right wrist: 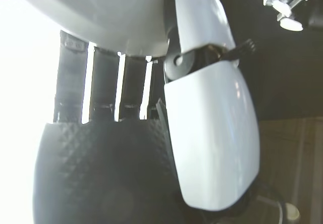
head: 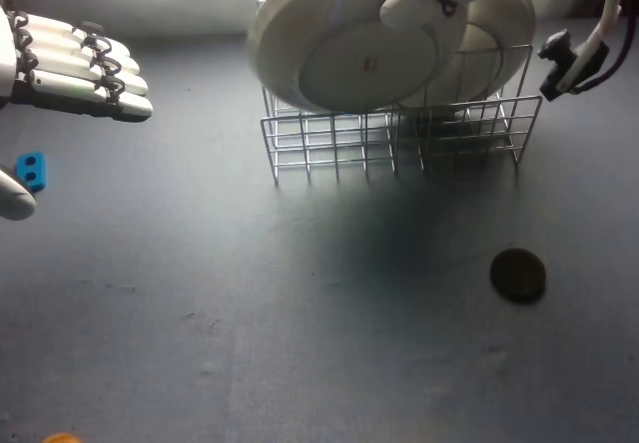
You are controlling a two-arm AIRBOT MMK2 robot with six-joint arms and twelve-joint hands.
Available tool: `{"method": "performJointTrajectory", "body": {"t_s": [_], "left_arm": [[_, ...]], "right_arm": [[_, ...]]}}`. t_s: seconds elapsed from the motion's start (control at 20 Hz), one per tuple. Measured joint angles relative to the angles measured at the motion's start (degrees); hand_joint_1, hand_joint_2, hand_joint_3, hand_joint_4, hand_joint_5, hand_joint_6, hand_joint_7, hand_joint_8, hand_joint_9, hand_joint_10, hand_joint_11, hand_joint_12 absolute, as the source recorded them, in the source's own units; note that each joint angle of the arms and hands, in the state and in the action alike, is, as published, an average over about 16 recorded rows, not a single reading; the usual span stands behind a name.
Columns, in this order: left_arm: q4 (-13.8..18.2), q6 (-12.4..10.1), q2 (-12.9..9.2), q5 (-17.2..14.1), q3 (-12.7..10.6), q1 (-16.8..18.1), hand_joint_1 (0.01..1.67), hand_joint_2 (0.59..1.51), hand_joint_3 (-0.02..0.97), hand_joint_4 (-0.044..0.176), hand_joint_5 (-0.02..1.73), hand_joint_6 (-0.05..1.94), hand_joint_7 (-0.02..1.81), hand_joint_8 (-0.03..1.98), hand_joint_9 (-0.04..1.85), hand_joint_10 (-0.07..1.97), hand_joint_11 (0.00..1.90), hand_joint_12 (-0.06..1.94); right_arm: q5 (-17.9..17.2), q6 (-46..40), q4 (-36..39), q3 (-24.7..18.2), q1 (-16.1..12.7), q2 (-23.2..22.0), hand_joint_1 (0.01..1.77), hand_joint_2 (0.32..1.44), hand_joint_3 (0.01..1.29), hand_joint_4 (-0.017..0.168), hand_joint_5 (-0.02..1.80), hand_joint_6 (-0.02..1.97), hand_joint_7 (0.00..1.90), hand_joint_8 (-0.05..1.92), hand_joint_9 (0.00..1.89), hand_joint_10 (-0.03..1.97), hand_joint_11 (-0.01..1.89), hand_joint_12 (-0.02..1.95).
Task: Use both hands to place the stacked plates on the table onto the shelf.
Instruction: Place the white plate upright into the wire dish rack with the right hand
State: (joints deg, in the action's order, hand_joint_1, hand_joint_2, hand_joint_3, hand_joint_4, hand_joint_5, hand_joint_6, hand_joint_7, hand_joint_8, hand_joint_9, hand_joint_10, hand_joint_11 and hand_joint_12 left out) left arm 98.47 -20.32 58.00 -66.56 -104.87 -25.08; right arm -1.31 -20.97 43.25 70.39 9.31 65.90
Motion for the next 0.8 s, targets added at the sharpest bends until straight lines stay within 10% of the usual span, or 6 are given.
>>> {"method": "performJointTrajectory", "body": {"t_s": [0.8], "left_arm": [[0.1, 0.1, 0.1, 0.0, 0.0, 0.0, 0.01, 1.128, 0.017, 0.004, 0.02, 0.01, 0.02, -0.01, 0.02, -0.05, 0.02, 0.01]], "right_arm": [[0.6, 2.9, -0.1, 4.0, 4.1, 4.1, 1.35, 0.99, 0.01, -0.006, 0.95, 0.90, 1.07, 0.79, 1.05, 0.83, 0.86, 1.12]]}}
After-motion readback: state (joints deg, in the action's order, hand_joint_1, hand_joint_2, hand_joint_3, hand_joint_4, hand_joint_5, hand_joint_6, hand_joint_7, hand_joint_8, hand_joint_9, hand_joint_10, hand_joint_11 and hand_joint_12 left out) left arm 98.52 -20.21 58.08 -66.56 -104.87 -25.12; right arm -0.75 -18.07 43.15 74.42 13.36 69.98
